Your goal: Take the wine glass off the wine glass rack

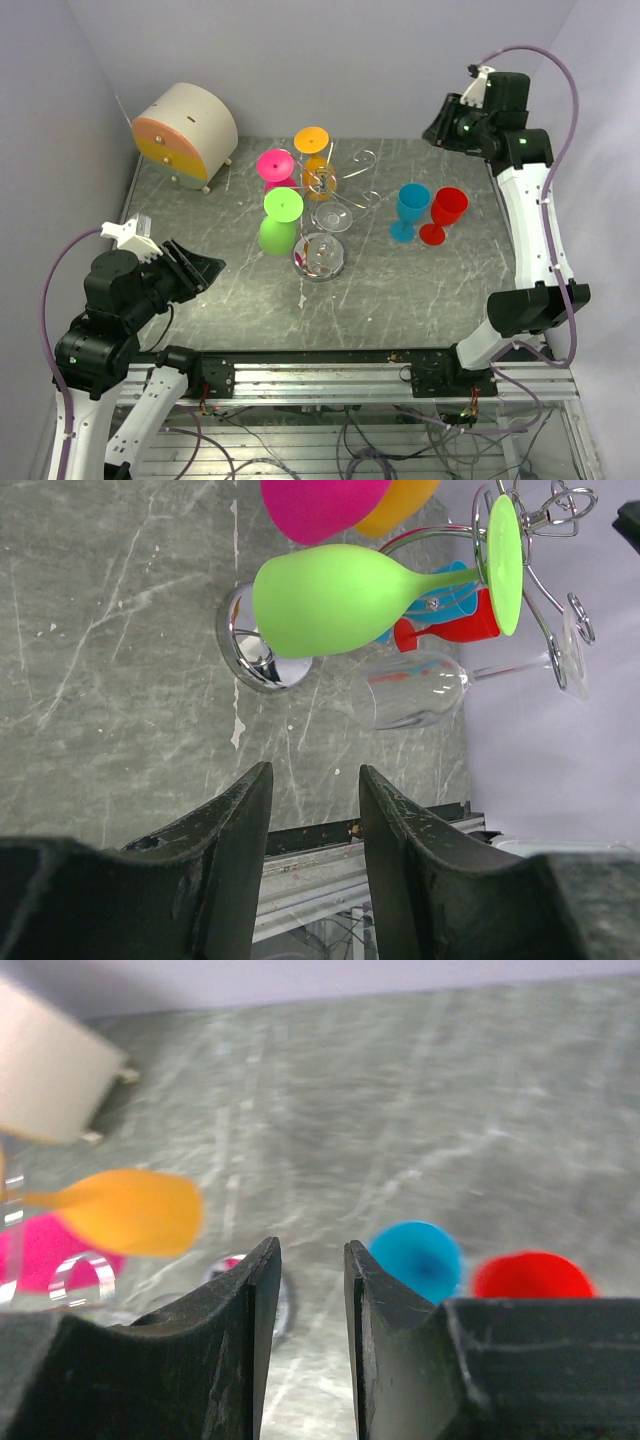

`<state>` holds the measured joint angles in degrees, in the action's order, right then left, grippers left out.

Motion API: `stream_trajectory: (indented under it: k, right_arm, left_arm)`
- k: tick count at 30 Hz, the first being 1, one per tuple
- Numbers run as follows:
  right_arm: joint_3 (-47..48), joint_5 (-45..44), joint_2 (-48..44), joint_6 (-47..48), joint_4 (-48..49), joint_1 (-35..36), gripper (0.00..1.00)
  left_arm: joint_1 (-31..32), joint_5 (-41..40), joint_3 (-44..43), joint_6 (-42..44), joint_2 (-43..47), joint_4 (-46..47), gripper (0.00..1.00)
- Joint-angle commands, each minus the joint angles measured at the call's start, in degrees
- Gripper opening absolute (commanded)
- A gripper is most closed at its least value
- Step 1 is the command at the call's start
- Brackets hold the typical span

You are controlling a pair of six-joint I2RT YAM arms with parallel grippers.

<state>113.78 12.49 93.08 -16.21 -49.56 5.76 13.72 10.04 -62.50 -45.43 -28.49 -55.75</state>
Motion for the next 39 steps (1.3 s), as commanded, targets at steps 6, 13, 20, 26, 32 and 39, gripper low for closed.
stream_trajectory:
  k: [6, 13, 20, 26, 32, 39]
  right_arm:
    - [7.0, 13.9, 7.9, -4.0, 6.5, 11.7, 0.33]
    - [-1.9, 9.9, -2.0, -7.9, 11.5, 12.7, 0.32]
    - [-14.3, 17.3, -17.9, -16.7, 17.2, 12.6, 0.36]
    - [-28.9, 30.2, -28.9, -31.5, 20.9, 12.7, 0.37]
    - [-39.0, 30.0, -38.0, -38.2, 20.5, 12.9, 0.40]
    - [-45.0, 28.4, -40.2, -40.4, 21.0, 13.6, 0.40]
  left_arm:
    - [0.0, -2.2, -5.0, 1.2, -0.8, -0.7, 0.51]
    - [0.0, -2.0, -4.3, 1.1, -0.3, -0.5, 0.51]
    - [0.0, -1.7, -4.7, 0.7, -0.7, 0.2, 0.50]
    - [0.0, 0.2, -6.3, -0.4, -2.5, 1.9, 0.51]
    - [0.0, 1.4, -6.6, -1.2, -3.4, 3.1, 0.51]
    - [0.0, 2.9, -6.1, -2.2, -4.4, 4.2, 0.50]
